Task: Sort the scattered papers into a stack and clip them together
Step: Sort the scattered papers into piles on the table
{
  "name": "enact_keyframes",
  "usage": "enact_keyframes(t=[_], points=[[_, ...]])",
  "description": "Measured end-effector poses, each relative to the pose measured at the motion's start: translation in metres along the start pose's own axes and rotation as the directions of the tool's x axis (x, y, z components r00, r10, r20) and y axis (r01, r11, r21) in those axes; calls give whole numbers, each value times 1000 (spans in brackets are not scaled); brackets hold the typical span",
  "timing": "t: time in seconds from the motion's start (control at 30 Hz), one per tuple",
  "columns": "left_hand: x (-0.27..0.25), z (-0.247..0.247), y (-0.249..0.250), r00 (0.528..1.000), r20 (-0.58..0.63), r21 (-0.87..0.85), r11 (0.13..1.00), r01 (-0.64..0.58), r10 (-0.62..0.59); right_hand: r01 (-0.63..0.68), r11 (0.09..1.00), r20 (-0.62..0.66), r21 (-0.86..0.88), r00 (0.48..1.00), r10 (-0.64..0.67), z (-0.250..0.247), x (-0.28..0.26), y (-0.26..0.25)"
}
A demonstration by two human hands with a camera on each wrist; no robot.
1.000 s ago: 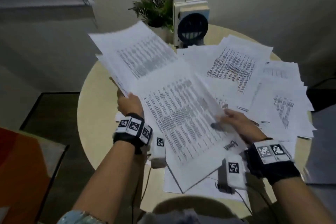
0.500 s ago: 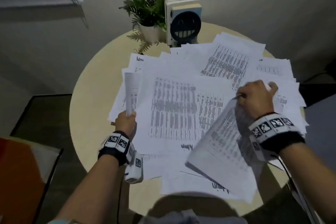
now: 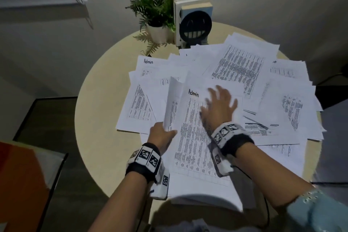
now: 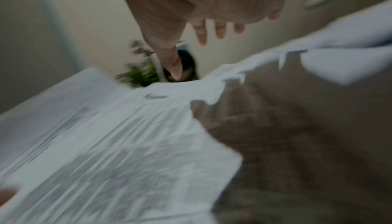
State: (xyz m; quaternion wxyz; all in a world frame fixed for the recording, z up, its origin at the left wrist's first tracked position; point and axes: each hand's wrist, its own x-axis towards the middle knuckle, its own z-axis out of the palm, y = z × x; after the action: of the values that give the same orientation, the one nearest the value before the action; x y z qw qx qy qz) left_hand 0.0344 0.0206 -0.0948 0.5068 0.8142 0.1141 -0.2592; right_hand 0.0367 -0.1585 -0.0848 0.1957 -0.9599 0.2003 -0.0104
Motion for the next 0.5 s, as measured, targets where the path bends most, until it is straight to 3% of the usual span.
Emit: enact_keyframes(t=[0.03, 0.1, 0.13, 0.17, 0.2, 0.27, 0.37, 0.43, 0.5], points=[[1, 0, -1, 997, -71, 45, 999, -25, 28, -182, 977, -47, 111, 981, 188, -6, -1, 16], [6, -1, -3, 985, -165, 15, 999, -44, 46, -480, 809, -46, 340, 850, 524, -16, -4, 48], [8, 0, -2, 981, -187, -11, 999, -47, 44, -564, 714, 14, 415, 789, 614, -21, -9, 58], [9, 2, -1, 983, -179, -35, 999, -41, 34, -601, 642, 95, 476, 761, 642, -22, -12, 66], [9, 5, 0, 987, -157, -43, 998, -33, 26, -590, 613, 158, 526, 776, 611, -21, -16, 68], [9, 12, 2, 996, -91, -70, 998, -6, 0, -499, 681, 174, 536, 855, 489, -15, -24, 60], [5, 23, -1, 999, -30, -63, 998, 29, -31, -327, 928, 51, 178, 945, 323, -6, -35, 44], [2, 28, -3, 999, -44, -56, 998, 20, -22, -223, 975, -16, 9, 975, 224, -3, -47, 34], [1, 30, -8, 998, -39, -39, 998, 39, -40, -112, 993, -19, 48, 993, 113, -2, -59, 24]])
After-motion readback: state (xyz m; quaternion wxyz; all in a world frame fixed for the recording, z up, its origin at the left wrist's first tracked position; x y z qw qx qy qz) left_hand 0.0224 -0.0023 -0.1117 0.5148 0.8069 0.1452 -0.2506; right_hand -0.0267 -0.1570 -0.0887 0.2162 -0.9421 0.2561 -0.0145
